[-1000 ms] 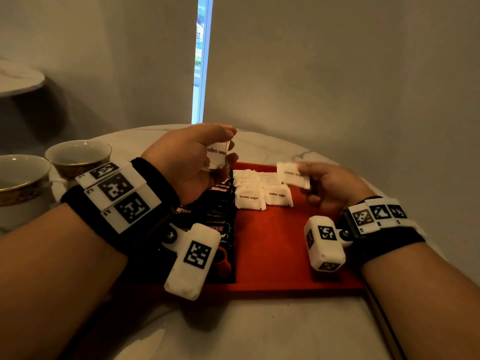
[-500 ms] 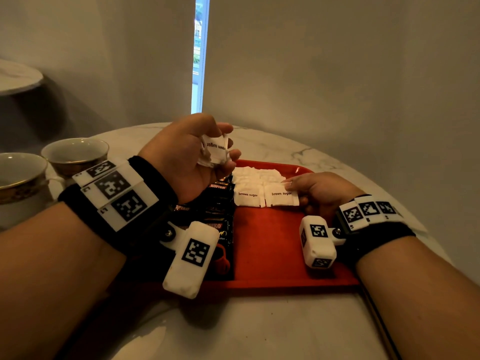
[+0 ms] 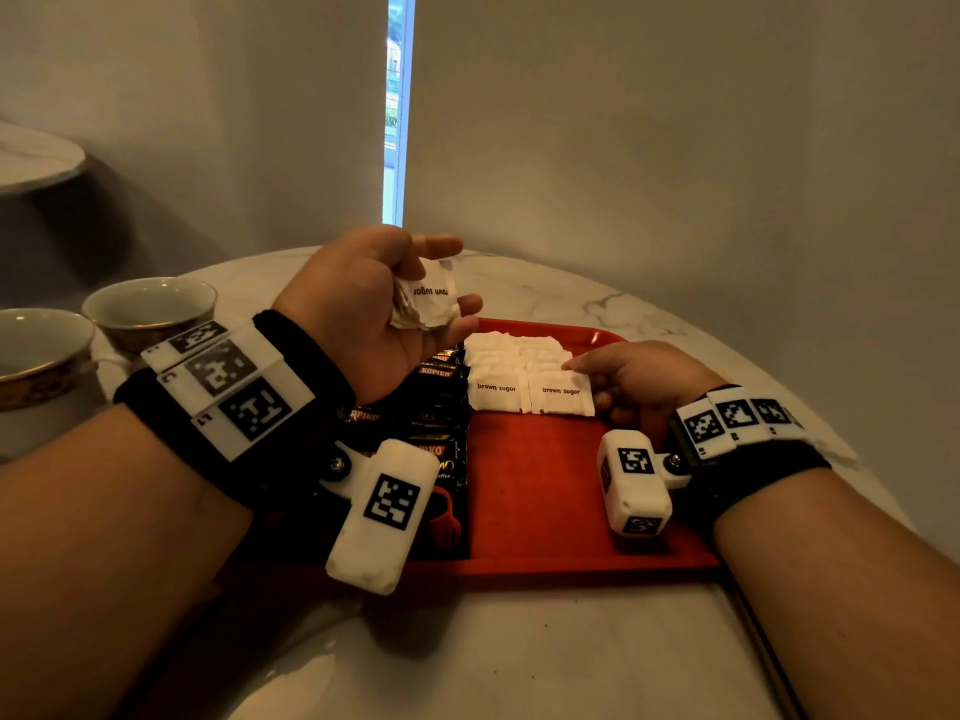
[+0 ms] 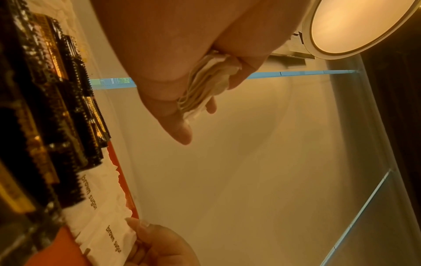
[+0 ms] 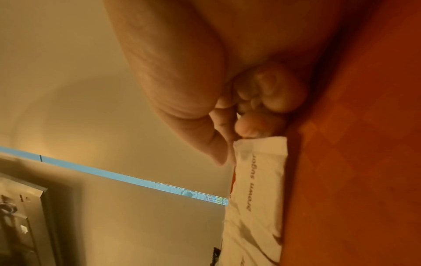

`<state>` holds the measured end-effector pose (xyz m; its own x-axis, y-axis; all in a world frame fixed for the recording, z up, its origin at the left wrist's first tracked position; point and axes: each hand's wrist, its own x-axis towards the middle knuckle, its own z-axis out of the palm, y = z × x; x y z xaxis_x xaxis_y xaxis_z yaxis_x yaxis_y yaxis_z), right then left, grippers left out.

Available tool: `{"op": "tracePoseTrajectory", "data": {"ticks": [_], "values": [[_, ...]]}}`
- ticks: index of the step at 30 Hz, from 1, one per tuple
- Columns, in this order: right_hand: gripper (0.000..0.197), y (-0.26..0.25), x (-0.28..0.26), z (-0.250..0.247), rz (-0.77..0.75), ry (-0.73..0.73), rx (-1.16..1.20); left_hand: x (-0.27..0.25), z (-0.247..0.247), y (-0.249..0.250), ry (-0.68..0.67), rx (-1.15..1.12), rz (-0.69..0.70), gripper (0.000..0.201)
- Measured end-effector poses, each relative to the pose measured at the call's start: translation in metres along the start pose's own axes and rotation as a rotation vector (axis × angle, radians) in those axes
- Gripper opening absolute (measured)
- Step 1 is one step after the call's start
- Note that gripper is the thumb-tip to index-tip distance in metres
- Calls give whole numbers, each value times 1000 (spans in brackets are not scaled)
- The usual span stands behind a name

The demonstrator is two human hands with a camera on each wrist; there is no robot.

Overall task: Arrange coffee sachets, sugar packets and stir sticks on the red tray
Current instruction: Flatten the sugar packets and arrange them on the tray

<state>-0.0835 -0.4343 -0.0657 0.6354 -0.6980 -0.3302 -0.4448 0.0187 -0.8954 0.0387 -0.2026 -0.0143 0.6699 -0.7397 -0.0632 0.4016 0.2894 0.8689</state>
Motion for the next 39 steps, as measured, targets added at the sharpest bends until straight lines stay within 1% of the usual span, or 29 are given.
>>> {"op": "tracePoseTrajectory", "data": {"ticks": [5,8,11,13,16,19,21,25,27,28,29,32,33,39], "values": [[20,-1,-2,2,-13,22,11,1,0,-1,-22,-4,3,39],[23,-2,-2,1,-51,68,21,1,0,-2,-55,60,-5,32],[24,-10,-6,2,-154,168,28,-1,2,-4,-51,105,-2,26],[25,-18,-13,5,-242,168,75,-2,3,-5,-46,100,16,22],[20,-29,-31,16,-350,76,190,-3,3,-5,-61,121,32,26],[26,-37,-47,26,-406,-33,254,-3,4,-4,-62,143,34,33],[33,-40,-55,32,-422,-107,294,-4,4,-4,-50,156,36,30],[45,-40,-67,44,-465,-283,354,-4,4,-5,-51,177,34,16],[46,-40,-71,49,-503,-318,329,-4,4,-5,-60,176,31,16],[45,-40,-72,52,-518,-321,309,-4,4,-5,-63,172,31,18],[40,-40,-73,53,-525,-323,294,-4,4,-5,-65,166,33,21],[8,-39,-74,56,-519,-319,276,-3,5,-6,-65,158,42,33],[3,-39,-74,56,-516,-307,277,-3,5,-6,-64,157,43,36],[2,-39,-73,59,-517,-287,306,-1,3,-5,-77,151,28,40]]}}
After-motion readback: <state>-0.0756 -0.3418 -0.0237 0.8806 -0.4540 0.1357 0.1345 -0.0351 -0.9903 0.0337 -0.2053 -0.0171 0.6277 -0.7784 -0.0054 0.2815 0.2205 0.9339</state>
